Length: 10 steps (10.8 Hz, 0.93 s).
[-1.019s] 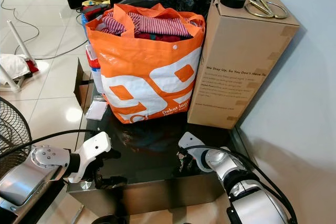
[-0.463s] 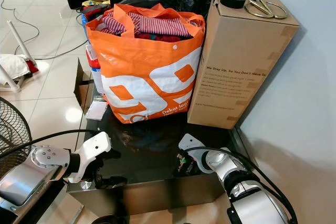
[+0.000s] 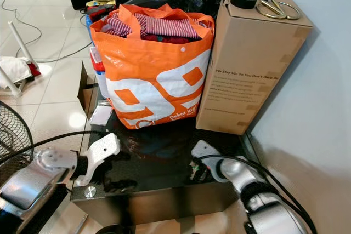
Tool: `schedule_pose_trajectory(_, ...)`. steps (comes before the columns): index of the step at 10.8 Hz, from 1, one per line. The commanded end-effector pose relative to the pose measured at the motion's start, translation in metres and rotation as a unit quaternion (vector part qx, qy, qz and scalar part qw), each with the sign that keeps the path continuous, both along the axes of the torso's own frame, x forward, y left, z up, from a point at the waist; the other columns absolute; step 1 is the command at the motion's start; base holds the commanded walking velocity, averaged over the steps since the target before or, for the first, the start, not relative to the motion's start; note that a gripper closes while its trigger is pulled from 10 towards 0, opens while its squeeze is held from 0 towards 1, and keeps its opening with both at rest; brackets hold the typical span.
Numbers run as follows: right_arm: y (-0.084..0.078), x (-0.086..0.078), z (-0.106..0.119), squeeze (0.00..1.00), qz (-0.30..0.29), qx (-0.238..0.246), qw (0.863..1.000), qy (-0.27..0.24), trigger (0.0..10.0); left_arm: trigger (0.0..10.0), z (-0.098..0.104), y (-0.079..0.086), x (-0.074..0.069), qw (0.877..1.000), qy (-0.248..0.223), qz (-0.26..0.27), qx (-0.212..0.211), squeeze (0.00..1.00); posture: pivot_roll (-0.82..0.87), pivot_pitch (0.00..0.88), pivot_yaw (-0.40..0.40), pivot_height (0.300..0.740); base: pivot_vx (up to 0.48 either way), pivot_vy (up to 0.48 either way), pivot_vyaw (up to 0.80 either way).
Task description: Hang keys on a hook
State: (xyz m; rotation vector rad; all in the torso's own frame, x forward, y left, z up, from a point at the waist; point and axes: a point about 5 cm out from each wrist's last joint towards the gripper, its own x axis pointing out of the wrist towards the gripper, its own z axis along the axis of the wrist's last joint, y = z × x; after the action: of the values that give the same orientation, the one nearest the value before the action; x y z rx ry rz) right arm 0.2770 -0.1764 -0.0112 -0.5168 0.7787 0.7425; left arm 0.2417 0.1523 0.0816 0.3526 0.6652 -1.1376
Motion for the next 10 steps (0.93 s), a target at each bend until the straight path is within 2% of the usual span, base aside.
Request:
schedule_pose_trajectory(1,-0.003,0.007,0.013,0.0,-0.02,0.037,0.998,-0.037,0.0,10.0,0.009,-0.003,0.009,0.999,-0.03,0.011,-0.012,0.0,-0.06,0.0,-0.01,0.74,0.0,0.0,0.0)
schedule_pose_trajectory(2,-0.006,0.006,0.026,0.0,-0.057,0.081,0.992,-0.079,0.0,10.0,0.016,-0.006,0.02,0.996,-0.072,0.052,-0.029,0.0,-0.07,0.0,0.012,0.74,0.0,0.0,0.0)
schedule_pose_trajectory(3,-0.011,0.0,0.046,0.0,-0.114,0.127,0.977,-0.129,0.0,10.0,0.021,-0.006,0.031,0.986,-0.129,0.104,-0.033,0.0,-0.07,0.0,0.028,0.74,0.0,0.0,0.0)
schedule_pose_trajectory(4,-0.015,-0.009,0.067,0.0,-0.18,0.173,0.953,-0.175,0.0,10.0,0.027,-0.005,0.034,0.972,-0.172,0.149,-0.052,0.0,-0.09,0.0,0.049,0.74,0.0,0.0,0.0)
schedule_pose_trajectory(5,-0.015,-0.023,0.083,0.0,-0.216,0.208,0.933,-0.201,0.0,10.0,0.036,-0.008,0.035,0.956,-0.216,0.185,-0.078,0.0,-0.09,0.0,0.055,0.74,0.0,0.0,0.0)
schedule_pose_trajectory(6,-0.014,-0.031,0.091,0.0,-0.233,0.21,0.922,-0.225,0.0,10.0,0.041,-0.01,0.036,0.943,-0.24,0.214,-0.082,0.0,-0.09,0.0,0.064,0.74,0.0,0.0,0.0)
schedule_pose_trajectory(7,-0.015,-0.038,0.102,0.0,-0.292,0.225,0.89,-0.267,0.0,10.0,0.048,-0.011,0.038,0.917,-0.272,0.274,-0.1,0.0,-0.09,0.0,0.07,0.74,0.0,0.0,0.0)
schedule_pose_trajectory(8,-0.014,-0.047,0.105,0.0,-0.344,0.255,0.866,-0.256,0.0,10.0,0.046,-0.01,0.036,0.906,-0.276,0.304,-0.104,0.0,-0.09,0.0,0.072,0.74,0.0,0.0,0.0)
schedule_pose_trajectory(9,-0.008,-0.05,0.104,0.0,-0.35,0.26,0.867,-0.243,0.0,10.0,0.042,-0.01,0.032,0.906,-0.269,0.31,-0.106,0.0,-0.08,0.0,0.062,0.74,0.0,0.0,0.0)
schedule_pose_trajectory(10,-0.002,-0.045,0.099,0.0,-0.322,0.218,0.887,-0.249,0.0,10.0,0.039,-0.007,0.031,0.904,-0.283,0.307,-0.087,0.0,-0.07,0.0,0.048,0.74,0.0,0.0,0.0)
